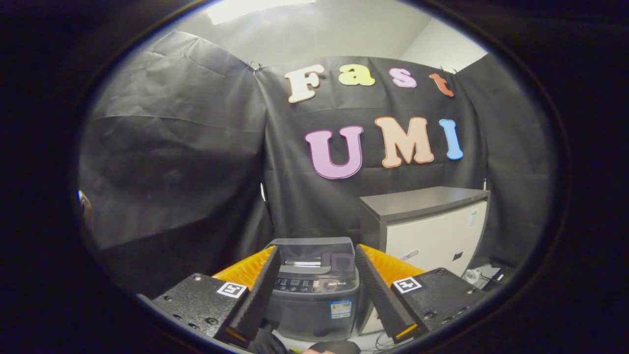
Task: Put the clothes into the washing machine and then close the washing machine lid.
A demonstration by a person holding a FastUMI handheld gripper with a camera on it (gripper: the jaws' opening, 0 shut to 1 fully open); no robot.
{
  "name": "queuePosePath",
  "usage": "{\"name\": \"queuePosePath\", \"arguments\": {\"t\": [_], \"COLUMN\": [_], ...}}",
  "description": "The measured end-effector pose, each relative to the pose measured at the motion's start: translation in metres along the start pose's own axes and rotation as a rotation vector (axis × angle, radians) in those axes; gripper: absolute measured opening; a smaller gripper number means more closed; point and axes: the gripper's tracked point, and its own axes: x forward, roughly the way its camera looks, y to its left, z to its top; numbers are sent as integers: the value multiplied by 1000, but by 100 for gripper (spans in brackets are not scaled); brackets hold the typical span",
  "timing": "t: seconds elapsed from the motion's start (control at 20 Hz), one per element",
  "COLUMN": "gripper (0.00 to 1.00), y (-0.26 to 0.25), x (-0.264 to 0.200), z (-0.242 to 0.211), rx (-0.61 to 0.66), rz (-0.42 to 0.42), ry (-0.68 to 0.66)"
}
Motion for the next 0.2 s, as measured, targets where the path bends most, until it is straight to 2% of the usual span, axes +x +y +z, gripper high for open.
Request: {"name": "queuePosePath", "arguments": {"t": [0.2], "gripper": [93], "y": [1], "x": [-13], "z": [-1], "rx": [-31], "rz": [7], "ry": [-20]}}
